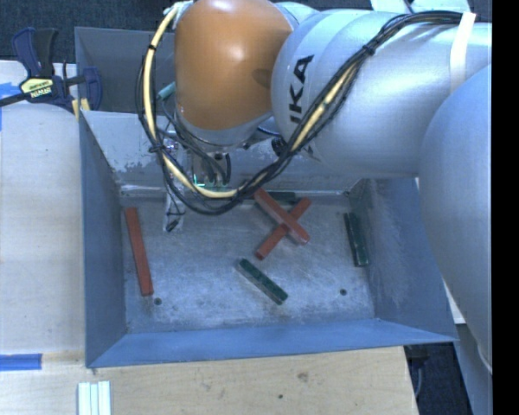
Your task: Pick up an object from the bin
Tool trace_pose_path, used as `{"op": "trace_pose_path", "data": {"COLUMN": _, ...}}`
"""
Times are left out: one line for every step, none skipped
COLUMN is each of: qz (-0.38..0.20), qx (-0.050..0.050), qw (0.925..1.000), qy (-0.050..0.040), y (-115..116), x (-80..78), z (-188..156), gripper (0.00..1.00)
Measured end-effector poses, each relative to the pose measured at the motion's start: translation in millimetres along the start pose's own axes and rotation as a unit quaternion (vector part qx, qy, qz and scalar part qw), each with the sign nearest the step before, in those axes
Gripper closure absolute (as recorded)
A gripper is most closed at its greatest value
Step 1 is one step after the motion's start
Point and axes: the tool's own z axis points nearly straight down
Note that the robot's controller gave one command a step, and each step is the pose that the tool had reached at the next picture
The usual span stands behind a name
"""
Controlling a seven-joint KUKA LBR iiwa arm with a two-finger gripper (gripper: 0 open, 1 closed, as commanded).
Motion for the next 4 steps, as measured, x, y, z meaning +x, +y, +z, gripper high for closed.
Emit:
{"op": "trace_pose_path", "data": {"qz": -0.024, "qx": 0.003, "qw": 0.9997, "qy": 0.004, "y": -80, "x": -2.0, "z": 98, "gripper": 0.0}}
{"op": "trace_pose_path", "data": {"qz": -0.046, "qx": 0.002, "qw": 0.9989, "qy": -0.0021, "y": -129, "x": -4.7, "z": 70, "gripper": 0.0}}
{"op": "trace_pose_path", "data": {"qz": -0.158, "qx": 0.001, "qw": 0.9875, "qy": 0.0035, "y": -200, "x": 17.0, "z": 154, "gripper": 0.0}}
{"op": "trace_pose_path", "data": {"qz": -0.158, "qx": 0.0, "qw": 0.9874, "qy": 0.0014, "y": -198, "x": 15.7, "z": 152, "gripper": 1.0}}
